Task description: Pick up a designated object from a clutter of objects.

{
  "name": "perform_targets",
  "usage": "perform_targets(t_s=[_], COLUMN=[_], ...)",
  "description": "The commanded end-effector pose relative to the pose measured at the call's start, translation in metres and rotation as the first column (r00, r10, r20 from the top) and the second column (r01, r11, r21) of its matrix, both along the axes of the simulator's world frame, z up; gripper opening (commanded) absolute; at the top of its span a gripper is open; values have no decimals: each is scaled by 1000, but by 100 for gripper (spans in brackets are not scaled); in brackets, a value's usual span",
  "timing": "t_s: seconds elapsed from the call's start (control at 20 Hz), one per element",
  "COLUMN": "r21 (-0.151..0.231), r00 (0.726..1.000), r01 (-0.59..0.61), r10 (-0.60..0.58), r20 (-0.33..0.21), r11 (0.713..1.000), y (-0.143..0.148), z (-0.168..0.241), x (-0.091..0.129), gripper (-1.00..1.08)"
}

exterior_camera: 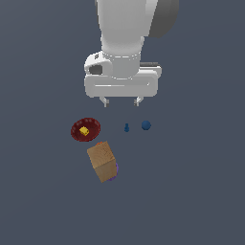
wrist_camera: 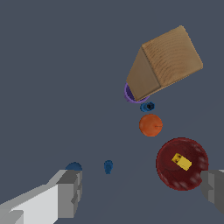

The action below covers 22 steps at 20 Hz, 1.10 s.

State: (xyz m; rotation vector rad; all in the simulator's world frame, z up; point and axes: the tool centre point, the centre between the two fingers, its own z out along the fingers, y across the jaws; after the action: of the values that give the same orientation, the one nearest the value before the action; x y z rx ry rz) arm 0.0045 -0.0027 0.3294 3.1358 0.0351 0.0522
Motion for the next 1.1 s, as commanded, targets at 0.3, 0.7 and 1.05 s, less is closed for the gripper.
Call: perform_targets(t_s=[0.3,0.7,1.05], r21=[-2,-8,-13], r00=[1000,1000,998], r01=[-4,-23,-56], r10=[4,23,56], r20=[0,-5,-11], r11=[1000,1000,998], y=[4,26,59], z=[-7,-46,-104], x=[0,-7,-26], gripper=[100,100,100])
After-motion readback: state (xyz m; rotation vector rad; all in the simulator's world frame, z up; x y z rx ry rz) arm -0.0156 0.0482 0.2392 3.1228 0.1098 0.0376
